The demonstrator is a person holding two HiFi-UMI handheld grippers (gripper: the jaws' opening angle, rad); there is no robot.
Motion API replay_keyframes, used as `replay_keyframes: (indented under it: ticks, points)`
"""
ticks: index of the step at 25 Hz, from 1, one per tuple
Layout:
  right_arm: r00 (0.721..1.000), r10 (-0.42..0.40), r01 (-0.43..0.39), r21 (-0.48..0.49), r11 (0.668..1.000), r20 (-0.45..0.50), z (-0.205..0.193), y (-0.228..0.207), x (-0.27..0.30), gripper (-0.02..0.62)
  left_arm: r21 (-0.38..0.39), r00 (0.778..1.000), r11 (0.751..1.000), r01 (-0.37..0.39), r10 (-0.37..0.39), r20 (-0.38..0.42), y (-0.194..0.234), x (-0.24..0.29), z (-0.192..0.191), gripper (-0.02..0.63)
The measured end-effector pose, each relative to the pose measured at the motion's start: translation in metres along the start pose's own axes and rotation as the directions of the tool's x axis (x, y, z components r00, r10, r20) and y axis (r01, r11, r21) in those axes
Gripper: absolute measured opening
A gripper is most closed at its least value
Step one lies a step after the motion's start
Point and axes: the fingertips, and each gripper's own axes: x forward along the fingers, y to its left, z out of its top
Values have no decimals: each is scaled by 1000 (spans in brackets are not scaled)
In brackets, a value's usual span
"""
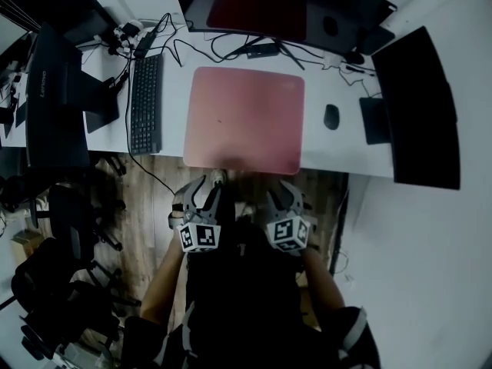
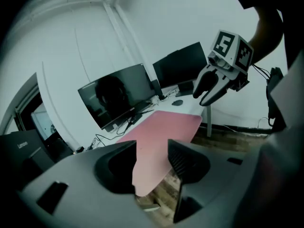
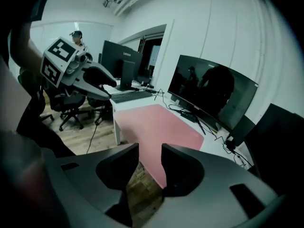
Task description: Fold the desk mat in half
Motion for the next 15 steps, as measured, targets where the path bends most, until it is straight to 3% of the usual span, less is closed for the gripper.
replay_keyframes:
  ticks: [6,10,15]
  points:
    - [991,-16,-1,-132,991,-133,-42,5,54,132,114,990,989,93,-80,-113,-20,47,-53,206]
    - [973,-41,-11,-223,975,-228,-67,4,80,145,228,979,966,125,-82,-189,-26,74,-87,223]
    - [960,-89,1,-313,950,-265,-90,3,107,160,353,969,926,135,-48,-244,-26,98,-116,232]
